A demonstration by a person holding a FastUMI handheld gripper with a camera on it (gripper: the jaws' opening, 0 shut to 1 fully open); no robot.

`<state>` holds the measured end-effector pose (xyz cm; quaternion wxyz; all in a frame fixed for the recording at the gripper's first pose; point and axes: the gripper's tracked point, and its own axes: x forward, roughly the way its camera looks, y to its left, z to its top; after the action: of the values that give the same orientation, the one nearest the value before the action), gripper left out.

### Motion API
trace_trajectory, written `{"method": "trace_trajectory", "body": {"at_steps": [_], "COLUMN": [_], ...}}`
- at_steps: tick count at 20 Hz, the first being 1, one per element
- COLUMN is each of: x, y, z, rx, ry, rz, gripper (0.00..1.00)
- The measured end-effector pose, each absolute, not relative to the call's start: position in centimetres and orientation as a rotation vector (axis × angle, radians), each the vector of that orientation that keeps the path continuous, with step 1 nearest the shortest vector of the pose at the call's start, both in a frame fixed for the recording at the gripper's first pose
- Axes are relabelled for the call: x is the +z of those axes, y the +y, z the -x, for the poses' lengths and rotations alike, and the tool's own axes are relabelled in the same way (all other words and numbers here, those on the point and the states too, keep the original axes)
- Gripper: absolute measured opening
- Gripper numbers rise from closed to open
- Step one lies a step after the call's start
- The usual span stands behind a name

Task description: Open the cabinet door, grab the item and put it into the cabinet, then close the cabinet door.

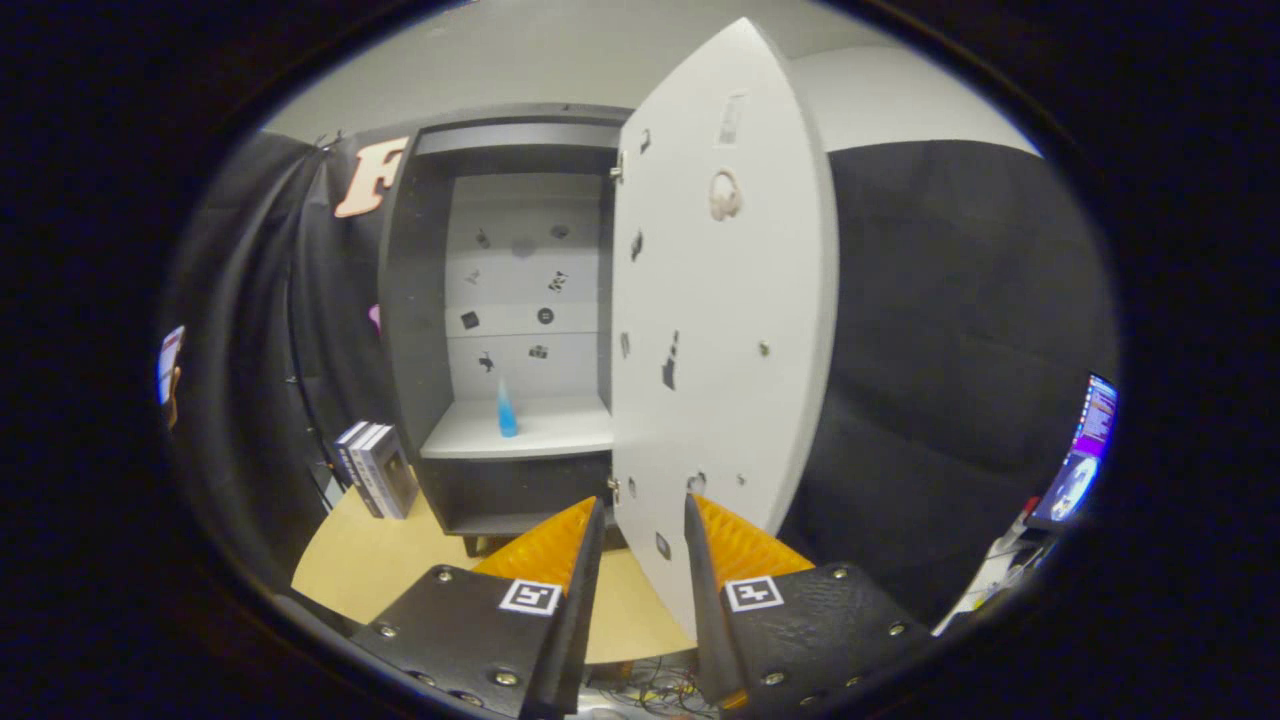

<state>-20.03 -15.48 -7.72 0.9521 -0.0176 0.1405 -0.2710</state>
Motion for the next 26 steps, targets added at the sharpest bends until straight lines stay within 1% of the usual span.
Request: {"method": "trace_trajectory", "body": {"at_steps": [4, 10, 13, 16, 17, 20, 26], "x": [-6.6, -5.3, -4.0, -3.2, -3.3, -3.2, -3.0], "y": [-20.6, -27.1, -28.4, -28.0, -28.0, -28.1, -26.8], "z": [23.7, 25.0, 23.6, 21.2, 20.9, 20.8, 20.2], "rx": [-0.684, -0.816, -0.813, -0.766, -0.769, -0.773, -0.693], "ry": [0.296, 0.284, 0.246, 0.213, 0.215, 0.211, 0.224], "rz": [0.044, 0.062, 0.052, 0.012, 0.011, 0.017, 0.062], "gripper": [0.45, 0.45, 0.45, 0.45, 0.45, 0.45, 0.44]}}
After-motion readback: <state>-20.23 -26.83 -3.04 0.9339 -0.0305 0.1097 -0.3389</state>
